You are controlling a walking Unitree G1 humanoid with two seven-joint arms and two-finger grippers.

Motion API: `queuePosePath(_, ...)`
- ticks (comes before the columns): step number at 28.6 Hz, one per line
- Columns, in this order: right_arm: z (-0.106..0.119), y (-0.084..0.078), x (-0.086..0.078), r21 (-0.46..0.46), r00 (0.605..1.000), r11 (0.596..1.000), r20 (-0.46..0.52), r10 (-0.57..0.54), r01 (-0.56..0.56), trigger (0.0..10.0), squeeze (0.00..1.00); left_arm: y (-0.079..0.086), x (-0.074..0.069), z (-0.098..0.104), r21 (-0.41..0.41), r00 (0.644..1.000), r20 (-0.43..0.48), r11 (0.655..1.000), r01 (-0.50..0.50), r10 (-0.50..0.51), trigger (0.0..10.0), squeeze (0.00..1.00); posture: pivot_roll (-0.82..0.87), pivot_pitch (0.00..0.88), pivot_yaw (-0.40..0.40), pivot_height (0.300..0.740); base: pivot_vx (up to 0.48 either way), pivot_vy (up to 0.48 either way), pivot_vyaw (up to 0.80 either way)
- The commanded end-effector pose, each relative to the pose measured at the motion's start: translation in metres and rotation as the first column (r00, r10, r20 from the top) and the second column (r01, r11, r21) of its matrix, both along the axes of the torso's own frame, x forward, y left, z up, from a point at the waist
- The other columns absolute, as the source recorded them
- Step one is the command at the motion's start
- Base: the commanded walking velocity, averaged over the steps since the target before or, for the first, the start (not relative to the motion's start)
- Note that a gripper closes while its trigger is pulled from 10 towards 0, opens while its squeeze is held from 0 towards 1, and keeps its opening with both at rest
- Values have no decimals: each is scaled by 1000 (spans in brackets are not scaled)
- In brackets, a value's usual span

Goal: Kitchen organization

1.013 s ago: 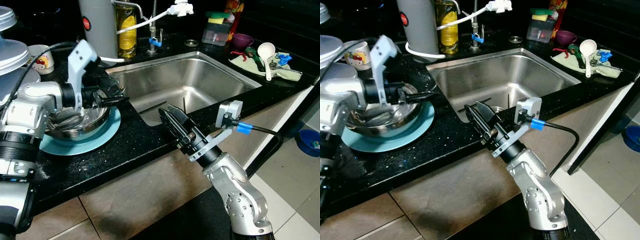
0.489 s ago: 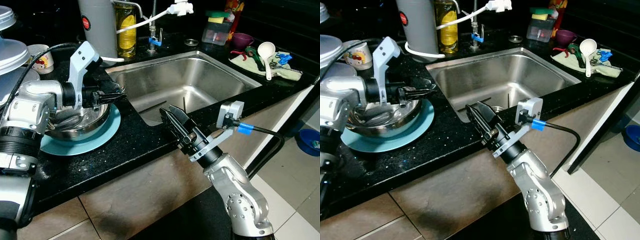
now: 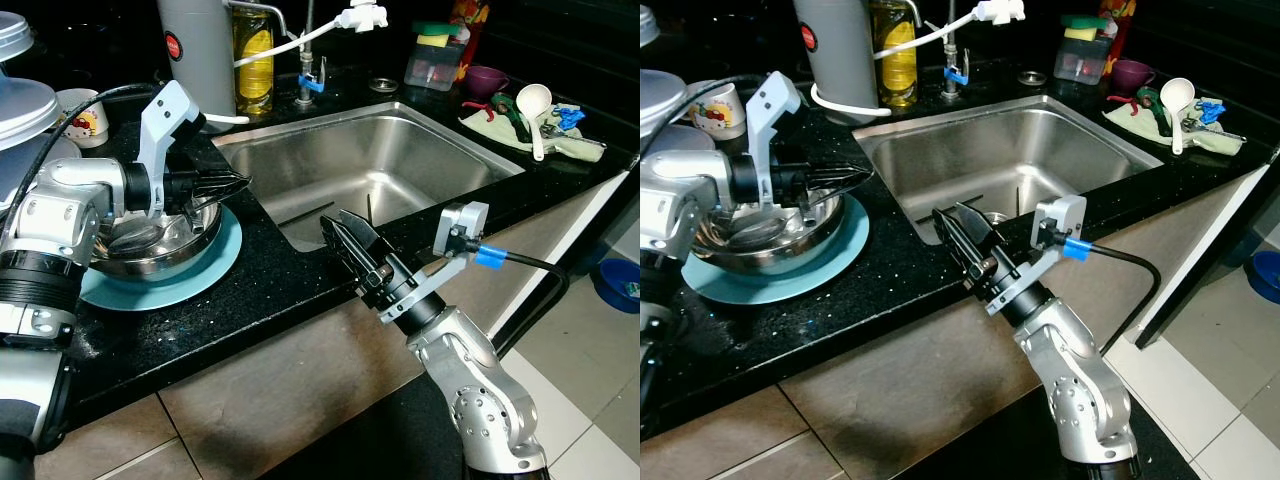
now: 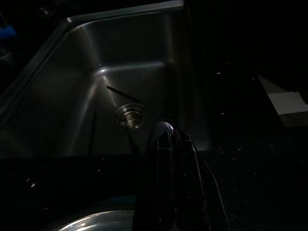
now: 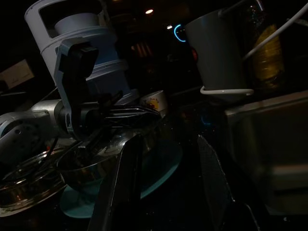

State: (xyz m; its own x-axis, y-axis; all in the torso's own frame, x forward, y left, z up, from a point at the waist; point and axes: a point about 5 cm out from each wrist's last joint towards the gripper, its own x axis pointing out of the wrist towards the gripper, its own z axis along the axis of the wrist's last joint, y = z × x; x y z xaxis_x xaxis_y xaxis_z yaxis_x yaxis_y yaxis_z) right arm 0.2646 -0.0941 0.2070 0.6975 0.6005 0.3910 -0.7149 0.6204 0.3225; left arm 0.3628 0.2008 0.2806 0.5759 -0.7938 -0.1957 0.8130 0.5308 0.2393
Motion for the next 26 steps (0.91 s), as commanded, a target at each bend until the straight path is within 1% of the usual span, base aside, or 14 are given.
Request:
queuePosePath(1,1,-3,1,-1,1000,1000,4,-19,19,10000,0,2,1,14,-27,998,54,999,-20,21,0,0,70,7,-81,740,0,0,0)
queuePosePath(4,1,-3,1,1,1000,1000,4,-20,20,10000,0,3,1,23,-73,996,91,997,-17,24,0,0,70,7,-81,740,0,0,0)
queuePosePath(6,1,-3,2,5,1000,1000,4,-18,18,10000,0,5,-3,45,-170,987,158,985,-3,30,0,0,70,5,-82,740,0,0,0)
queuePosePath(7,2,-3,2,9,1000,1000,5,-16,16,10000,0,8,-7,63,-231,978,205,973,8,41,0,0,71,5,-82,740,0,0,0)
queuePosePath(10,2,-1,2,9,1000,1000,5,-11,11,10000,0,12,-12,79,-271,970,240,962,30,37,0,0,71,4,-83,740,0,0,0)
queuePosePath(13,2,-1,3,7,1000,1000,1,-7,7,10000,0,12,-16,81,-263,972,235,963,51,13,0,0,76,2,-86,740,0,0,0)
queuePosePath(14,1,0,3,3,1000,1000,0,-7,7,10000,0,10,-18,72,-210,977,211,976,63,-17,0,0,79,1,-86,740,0,0,0)
queuePosePath(15,1,0,3,3,1000,1000,0,-7,7,10000,0,10,-18,72,-210,977,211,976,63,-17,0,0,79,1,-86,740,0,0,0)
queuePosePath(16,1,0,4,0,1000,1000,-1,-7,7,10000,0,10,-17,65,-183,980,195,981,62,-25,0,0,79,1,-86,740,0,0,0)
queuePosePath(17,1,0,4,-2,1000,1000,-2,-8,8,10000,0,10,-16,59,-173,983,183,983,56,-23,2902,0,79,0,-86,740,0,0,0)
queuePosePath(18,1,0,4,-5,1000,1000,-3,-9,9,10000,0,10,-13,51,-170,987,161,985,30,-2,10000,455,78,0,-86,740,0,0,0)
queuePosePath(19,1,0,4,-6,1000,1000,-3,-9,9,10000,0,11,-11,46,-174,989,147,985,11,15,10000,455,78,0,-86,740,0,0,0)
queuePosePath(20,1,0,4,-7,1000,1000,-3,-10,10,10000,0,11,-8,40,-168,990,134,986,-11,34,10000,1000,77,0,-84,740,0,0,0)
queuePosePath(26,0,0,3,-11,1000,1000,-4,-12,12,10000,0,7,0,23,-144,993,95,988,-49,63,10000,1000,74,0,-83,740,0,0,0)
